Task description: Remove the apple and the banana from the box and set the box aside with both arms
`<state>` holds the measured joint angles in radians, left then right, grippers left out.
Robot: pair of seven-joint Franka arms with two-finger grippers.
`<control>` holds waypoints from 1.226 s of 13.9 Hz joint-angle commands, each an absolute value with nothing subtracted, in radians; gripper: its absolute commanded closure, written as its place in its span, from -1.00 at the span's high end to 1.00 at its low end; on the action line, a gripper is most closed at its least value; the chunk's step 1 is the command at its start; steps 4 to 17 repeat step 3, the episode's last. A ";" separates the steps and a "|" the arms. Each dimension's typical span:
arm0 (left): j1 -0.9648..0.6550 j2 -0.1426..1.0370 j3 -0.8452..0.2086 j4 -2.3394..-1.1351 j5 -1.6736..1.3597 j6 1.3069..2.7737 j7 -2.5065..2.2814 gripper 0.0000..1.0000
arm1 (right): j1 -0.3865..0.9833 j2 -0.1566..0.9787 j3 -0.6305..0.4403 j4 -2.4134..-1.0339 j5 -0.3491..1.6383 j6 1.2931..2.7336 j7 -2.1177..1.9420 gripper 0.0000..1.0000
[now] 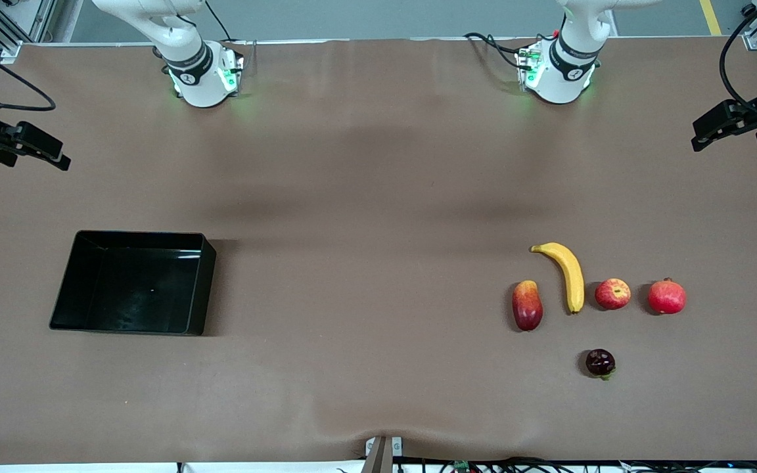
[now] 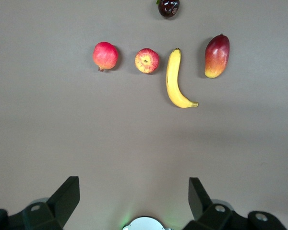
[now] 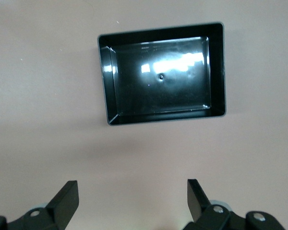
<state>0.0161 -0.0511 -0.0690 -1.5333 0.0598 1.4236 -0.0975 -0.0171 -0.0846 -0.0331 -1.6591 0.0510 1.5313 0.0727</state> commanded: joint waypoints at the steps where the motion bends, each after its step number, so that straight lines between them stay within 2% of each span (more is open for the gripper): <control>1: 0.021 -0.045 -0.066 -1.511 0.055 1.413 -0.086 1.00 | -0.034 -0.080 -0.023 -1.646 0.037 1.516 0.086 1.00; 17: 0.021 -0.044 -0.066 -1.511 0.055 1.413 -0.084 1.00 | -0.031 -0.074 -0.023 -1.641 0.035 1.523 0.084 1.00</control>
